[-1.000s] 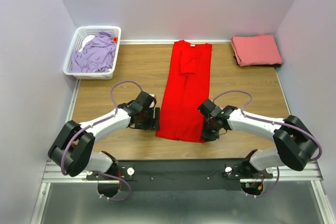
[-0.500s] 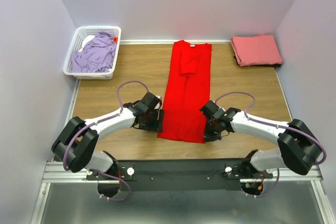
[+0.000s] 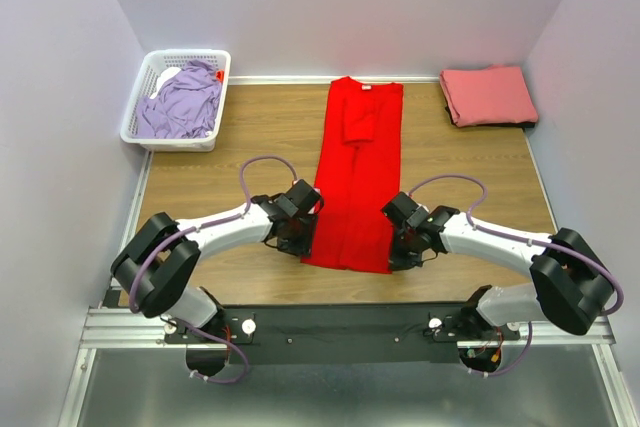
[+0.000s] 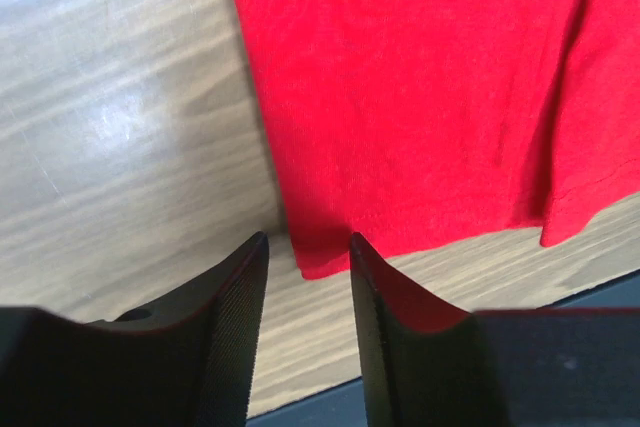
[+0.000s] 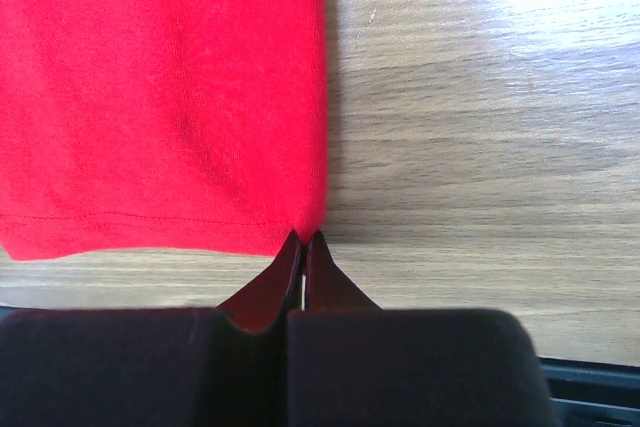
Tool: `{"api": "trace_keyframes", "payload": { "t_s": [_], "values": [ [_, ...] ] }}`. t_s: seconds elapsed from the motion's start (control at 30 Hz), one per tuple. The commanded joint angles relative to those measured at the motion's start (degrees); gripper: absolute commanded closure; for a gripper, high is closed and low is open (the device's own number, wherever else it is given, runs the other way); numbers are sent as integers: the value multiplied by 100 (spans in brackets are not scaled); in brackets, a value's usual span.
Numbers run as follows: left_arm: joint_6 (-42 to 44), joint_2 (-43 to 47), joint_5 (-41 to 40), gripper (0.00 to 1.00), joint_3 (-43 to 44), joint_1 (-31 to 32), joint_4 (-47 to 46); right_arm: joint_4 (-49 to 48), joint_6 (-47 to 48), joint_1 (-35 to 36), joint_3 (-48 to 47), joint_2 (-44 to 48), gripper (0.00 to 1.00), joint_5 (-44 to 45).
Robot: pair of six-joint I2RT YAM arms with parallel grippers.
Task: Fold and stack the t-shirts
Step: Fold the tshirt
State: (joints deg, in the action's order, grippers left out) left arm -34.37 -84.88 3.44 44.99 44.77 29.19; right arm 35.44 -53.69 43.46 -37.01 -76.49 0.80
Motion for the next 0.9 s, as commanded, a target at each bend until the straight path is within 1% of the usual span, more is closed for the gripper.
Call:
{"api": "trace_keyframes", "payload": {
  "t_s": [0.0, 0.17, 0.23, 0.3, 0.37, 0.47, 0.5, 0.57, 0.6, 0.63, 0.7, 0.77, 0.87],
  "values": [
    [-289, -116, -274, 58, -34, 110, 289, 262, 183, 22, 133, -33, 99, 298],
    [-386, -388, -292, 59, 71, 356, 298, 244, 236, 22, 151, -42, 99, 307],
    [-447, -476, -493, 59, 80, 409, 298, 244, 271, 22, 151, -6, 99, 307],
    [-491, -503, -494, 64, 19, 471, 298, 253, 289, 22, 186, 20, 99, 298],
    [-588, -494, -485, 66, -86, 497, 298, 253, 298, 22, 212, 72, 99, 281],
    [-667, -416, -423, 78, -201, 541, 289, 261, 298, 22, 300, 160, 99, 219],
    [-685, -380, -406, 85, -280, 559, 315, 253, 341, 22, 344, 187, 99, 176],
    [-720, -257, -371, 94, -350, 585, 359, 270, 403, 31, 388, 239, 99, 26],
    [-729, -196, -371, 98, -403, 611, 403, 288, 429, 22, 405, 301, 99, -44],
    [-746, -65, -188, 100, -421, 672, 516, 358, 499, 22, 449, 327, 99, -262],
    [-825, 111, -99, 100, -482, 760, 684, 620, 526, 22, 485, 441, 99, -448],
    [-939, 471, 129, 100, -535, 919, 851, 806, 562, 31, 564, 625, 99, -773],
    [-1212, 997, 559, 100, -790, 1085, 904, 1236, 535, 22, 625, 1118, 99, -1063]
  ]
}}
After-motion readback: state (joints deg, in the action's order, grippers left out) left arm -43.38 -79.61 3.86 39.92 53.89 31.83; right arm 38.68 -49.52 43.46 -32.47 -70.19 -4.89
